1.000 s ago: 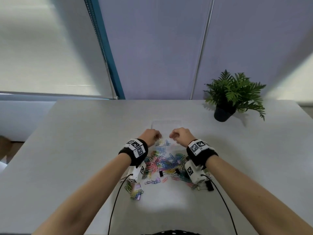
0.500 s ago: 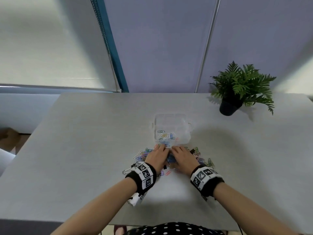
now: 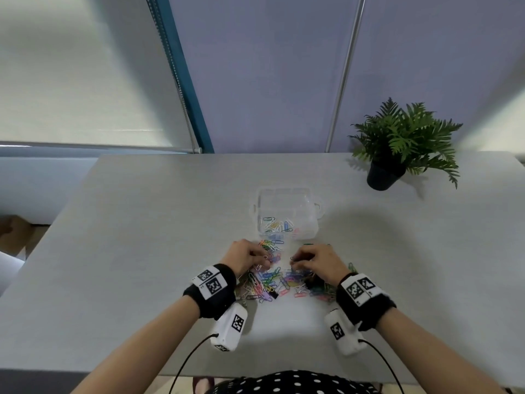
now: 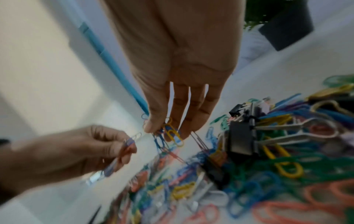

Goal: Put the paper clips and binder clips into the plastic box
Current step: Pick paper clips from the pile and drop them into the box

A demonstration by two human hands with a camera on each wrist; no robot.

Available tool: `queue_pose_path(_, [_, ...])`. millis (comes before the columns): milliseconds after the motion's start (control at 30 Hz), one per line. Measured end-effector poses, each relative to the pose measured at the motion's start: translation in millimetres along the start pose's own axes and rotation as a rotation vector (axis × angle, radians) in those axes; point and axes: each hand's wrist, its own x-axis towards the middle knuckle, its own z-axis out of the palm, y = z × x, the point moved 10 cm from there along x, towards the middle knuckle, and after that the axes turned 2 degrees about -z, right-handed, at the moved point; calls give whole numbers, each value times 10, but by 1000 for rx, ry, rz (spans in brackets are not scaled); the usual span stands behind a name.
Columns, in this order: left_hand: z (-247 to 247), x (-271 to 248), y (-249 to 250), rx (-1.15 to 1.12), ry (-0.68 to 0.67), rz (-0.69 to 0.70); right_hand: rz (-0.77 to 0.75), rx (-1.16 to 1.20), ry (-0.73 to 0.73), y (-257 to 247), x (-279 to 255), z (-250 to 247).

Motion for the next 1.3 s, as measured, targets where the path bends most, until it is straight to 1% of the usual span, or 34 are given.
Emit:
queue_pose_path(33, [15,2,-34,-111,-21,-33,25,97,3,-1,-2,-7])
queue_pose_path(100, [39,20,-107,-243,-50,-86,79,272,17,21,-1,-19])
queue_pose_path(200, [80,37,-90,-323,-99,-100,145,436,4,49,-5,-2])
queue_pose_path(267, [44,61,-1,-337,-95,-77,173,503,21,52,14,-33])
queue_pose_path(400, [-231,280,303,-256,6,32,163,580,149,-29,170,-273])
queue_pose_path(500, [-469,473,540,-72,139,109,117,545,252,-153,361,-481])
queue_pose_path(533, [-493,513,586,11,154,118,106,518,287,-184,427,-542])
queue_pose_path(567, [-474,539,603,99,140,118,101,498,310,-211,487,-582])
queue_pose_path(633, [-382,535,600,245,86,126,97,415,316,-271,580,-604])
queue_pose_path(667, [-351,499,606,293,77,146,92,320,294,-306,617,-589])
queue_pose_path(733, [-338,380,662,345,109,223,51,5,226,-400,635,-546])
queue_pose_path(767, [-327,306,688,345,122,267,8,-151,195,-464,600,-515])
queue_pose_path(800, [-294,227,711,341,111,311,-42,-258,164,-526,548,-474])
queue_pose_path(867, [-120,69,706,366,5,376,-111,-347,99,-560,388,-389])
queue_pose_path(933, [103,-87,642,416,-112,416,-115,-413,33,-450,192,-363])
queue_pose_path(1033, [407,-251,578,477,-171,482,-64,-594,7,-134,-98,-492])
queue_pose_path(1133, [820,-306,700,598,-208,581,91,-795,-15,246,-314,-626])
queue_pose_path(1200, [1092,-263,786,716,-231,591,220,-875,-80,475,-427,-592])
queue_pose_path(1233, [1205,-236,804,763,-244,583,261,-889,-98,548,-469,-540])
queue_pose_path(1300, [1348,-173,771,845,-249,553,281,-906,-79,588,-511,-415])
